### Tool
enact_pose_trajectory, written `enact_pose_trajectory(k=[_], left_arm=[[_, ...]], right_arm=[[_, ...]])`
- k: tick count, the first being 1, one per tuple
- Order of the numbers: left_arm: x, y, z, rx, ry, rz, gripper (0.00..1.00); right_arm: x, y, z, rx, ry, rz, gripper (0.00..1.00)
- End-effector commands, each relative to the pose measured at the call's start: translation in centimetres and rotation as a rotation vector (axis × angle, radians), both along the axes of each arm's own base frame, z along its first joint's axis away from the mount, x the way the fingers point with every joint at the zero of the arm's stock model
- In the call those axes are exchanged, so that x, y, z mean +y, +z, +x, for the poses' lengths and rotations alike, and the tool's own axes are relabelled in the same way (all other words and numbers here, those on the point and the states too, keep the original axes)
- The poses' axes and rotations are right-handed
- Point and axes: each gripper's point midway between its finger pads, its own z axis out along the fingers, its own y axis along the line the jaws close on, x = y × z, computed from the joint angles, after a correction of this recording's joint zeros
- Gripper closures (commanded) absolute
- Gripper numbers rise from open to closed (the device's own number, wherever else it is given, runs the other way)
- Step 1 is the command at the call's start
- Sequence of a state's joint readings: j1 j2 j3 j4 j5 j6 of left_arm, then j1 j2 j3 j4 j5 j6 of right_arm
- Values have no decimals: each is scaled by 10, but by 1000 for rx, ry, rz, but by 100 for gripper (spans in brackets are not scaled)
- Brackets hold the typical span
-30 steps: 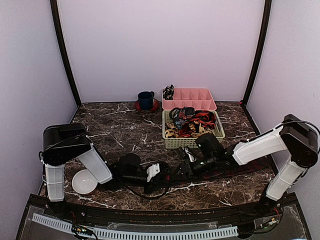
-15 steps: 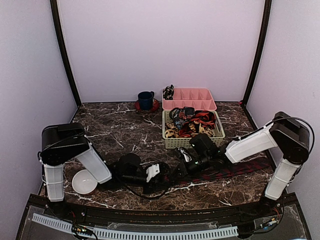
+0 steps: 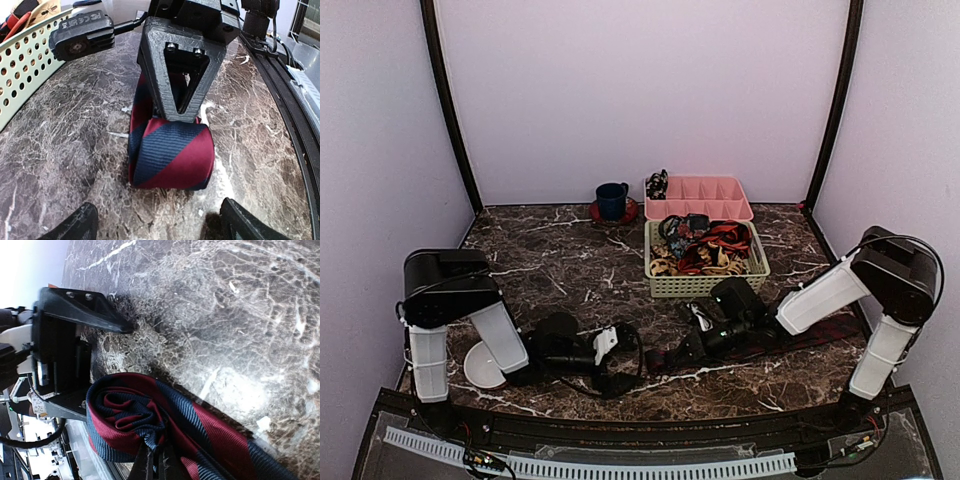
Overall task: Roll the ties
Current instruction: Roll the tie at the center of the board.
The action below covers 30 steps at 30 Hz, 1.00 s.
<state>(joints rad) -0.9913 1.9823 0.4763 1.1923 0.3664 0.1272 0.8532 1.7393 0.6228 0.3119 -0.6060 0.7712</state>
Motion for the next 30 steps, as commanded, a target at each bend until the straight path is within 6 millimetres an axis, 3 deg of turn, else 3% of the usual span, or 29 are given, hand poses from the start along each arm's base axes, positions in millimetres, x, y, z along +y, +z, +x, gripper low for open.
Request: enact_pose_trajectory(k=[1, 8, 13, 19, 21, 27, 30], left_arm=[[-7, 9, -6, 29, 7, -138, 13], [-30, -9, -8, 60, -19, -150, 22], [-38, -23, -9, 86, -46, -115, 42], [-31, -35, -9, 79, -36, -32, 64], [-22, -40, -9, 72, -22, 12, 68], [2, -55, -12, 60, 1, 182, 73], [5, -57, -12, 62, -1, 219, 73]], right_arm=[[-39, -56, -15, 82, -48, -198, 100], [-38, -61, -15, 99, -52, -199, 100], [-35, -56, -13, 96, -51, -186, 100], [-27, -43, -10, 78, -43, -144, 100], [-26, -33, -7, 56, -36, -137, 94], [-18, 14, 6, -28, -46, -77, 60], [-5, 28, 6, -30, -24, -51, 56]])
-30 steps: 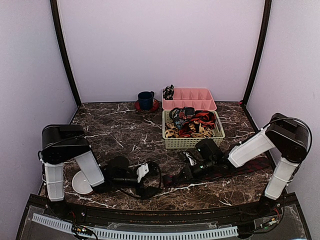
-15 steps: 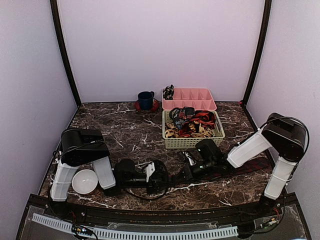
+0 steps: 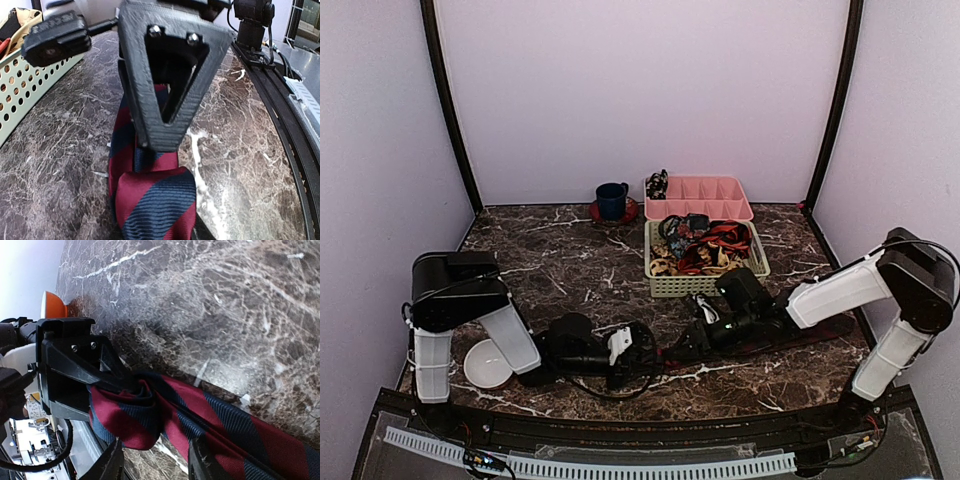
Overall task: Roll the ties
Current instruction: Roll the tie at the center of the board.
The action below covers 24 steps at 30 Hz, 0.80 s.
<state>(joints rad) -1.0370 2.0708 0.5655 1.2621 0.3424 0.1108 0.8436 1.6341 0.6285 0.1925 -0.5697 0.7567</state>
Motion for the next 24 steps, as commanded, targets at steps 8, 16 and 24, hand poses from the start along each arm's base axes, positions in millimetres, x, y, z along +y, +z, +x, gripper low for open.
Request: enact_pose_trajectory(k=[8, 16, 24], left_arm=[[32, -60, -12, 93, 8, 294, 73], [31, -52, -11, 90, 10, 267, 62], [26, -8, -5, 58, 15, 69, 20]], right_arm=[[31, 4, -6, 23, 64, -49, 62], [17, -18, -2, 35, 42, -116, 100], [-22, -57, -6, 85, -16, -184, 100]])
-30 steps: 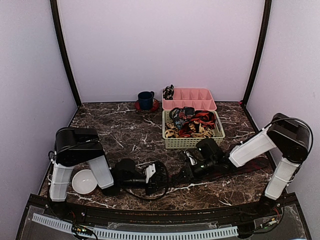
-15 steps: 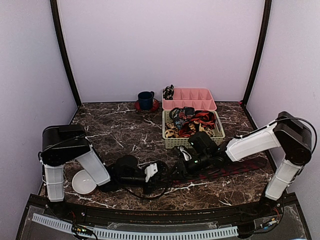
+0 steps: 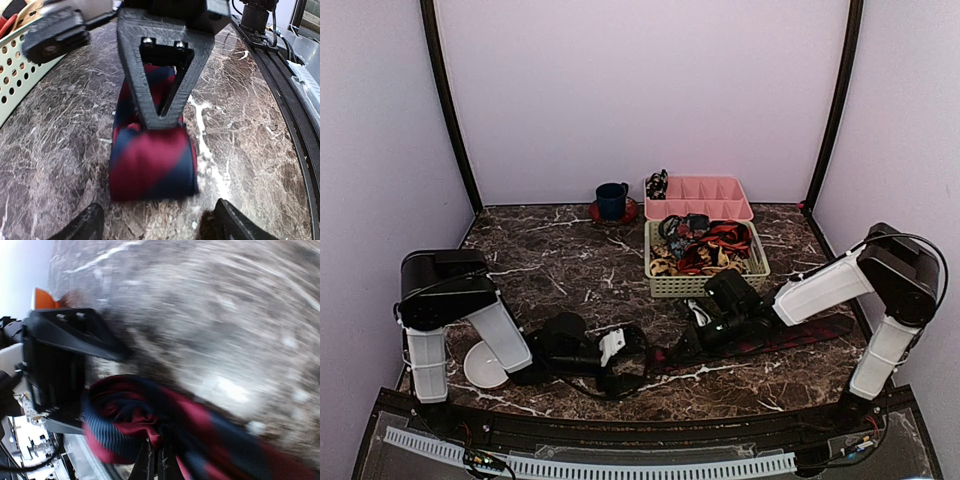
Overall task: Roll the ties
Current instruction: Roll the tie at the center of the board.
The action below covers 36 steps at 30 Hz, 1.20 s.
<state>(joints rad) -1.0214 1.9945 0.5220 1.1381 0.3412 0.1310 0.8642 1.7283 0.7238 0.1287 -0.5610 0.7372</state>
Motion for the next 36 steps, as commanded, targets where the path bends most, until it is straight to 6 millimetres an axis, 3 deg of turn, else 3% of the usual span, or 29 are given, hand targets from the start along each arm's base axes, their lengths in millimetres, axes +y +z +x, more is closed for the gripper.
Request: enact_pose_trajectory(k=[1, 6, 12, 20, 24, 30, 33, 36], left_arm=[[6, 0, -3, 31, 4, -22, 18], [-1, -3, -3, 53, 5, -91, 16], [-26, -10, -5, 85, -21, -132, 22], [-37, -26, -6, 121, -49, -104, 50], [-39, -37, -11, 107, -65, -40, 54], [-27, -65, -9, 107, -25, 121, 61], [-8, -78, -15, 104, -23, 224, 67], [10, -88, -19, 104, -22, 312, 71]], right_arm=[[-40, -50, -11, 65, -48, -149, 100], [-50, -65, -14, 69, -53, -191, 100], [-48, -70, -16, 75, -50, -193, 100], [-43, -66, -14, 67, -48, -179, 100], [-37, -63, -14, 62, -40, -165, 100], [-30, -55, -15, 62, -28, -137, 100], [-31, -33, -9, 21, -40, -102, 89], [-27, -6, -2, -21, -46, -48, 72]])
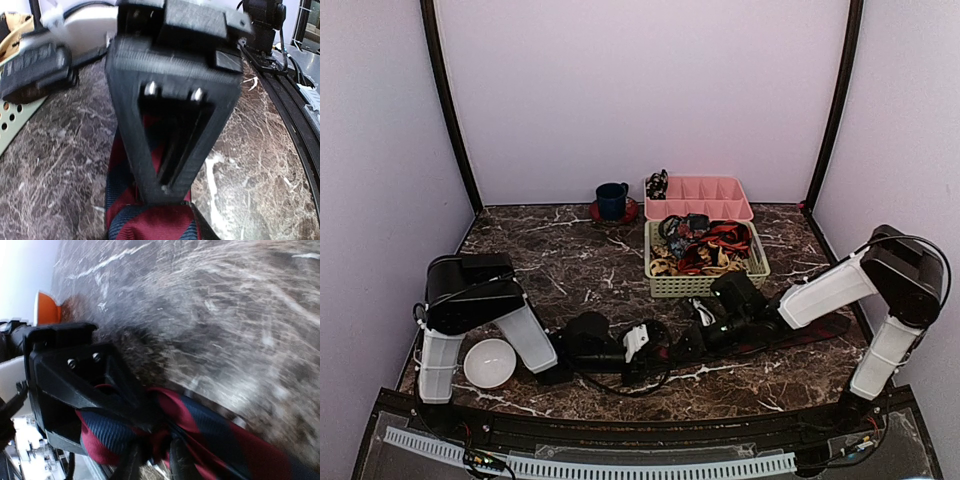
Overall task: Roll the ties
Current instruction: Roll the tie at the center of the board.
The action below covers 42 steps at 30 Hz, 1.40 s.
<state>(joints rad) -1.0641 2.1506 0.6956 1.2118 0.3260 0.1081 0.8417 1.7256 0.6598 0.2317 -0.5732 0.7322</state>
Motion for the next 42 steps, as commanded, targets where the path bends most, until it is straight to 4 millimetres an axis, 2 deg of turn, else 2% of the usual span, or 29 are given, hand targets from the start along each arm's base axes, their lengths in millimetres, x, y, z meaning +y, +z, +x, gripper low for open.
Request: enact_pose_trajectory(k=[1, 4, 7, 11, 14, 18, 19, 21, 23, 25, 27, 32, 38, 42], left_arm=[[62, -91, -29, 133, 2, 414, 71], [68, -96, -28, 133, 10, 464, 72], [68, -97, -26, 130, 14, 489, 72], [66, -97, -25, 130, 8, 498, 72], [66, -98, -26, 136, 6, 501, 72], [68, -99, -28, 137, 1, 502, 72], [68, -99, -28, 138, -4, 501, 72], [67, -98, -27, 131, -3, 496, 71], [65, -95, -26, 123, 0, 482, 66], [60, -85, -23, 113, 6, 439, 56], [55, -70, -19, 89, 17, 375, 42], [43, -35, -13, 29, 29, 226, 22], [39, -14, -18, 15, 25, 70, 18], [32, -13, -19, 10, 20, 20, 17]], right_arm=[[-17, 6, -3, -5, -36, -68, 68], [-5, 24, -3, 7, -28, -2, 60], [9, 30, -7, 21, -3, 27, 58], [24, 27, -11, 38, 29, 27, 58], [25, 19, -9, 32, 29, -5, 67], [16, 6, -10, 46, 13, -54, 99], [14, 4, -11, 49, 8, -57, 100], [7, -2, -13, 59, -1, -67, 100], [2, -8, -16, 71, -12, -70, 100], [-5, -15, -18, 94, -25, -63, 100], [-13, -24, -21, 116, -40, -65, 100], [-33, -39, -25, 147, -73, -76, 100], [-59, -54, -28, 182, -124, -107, 100], [-70, -61, -26, 196, -151, -135, 100]])
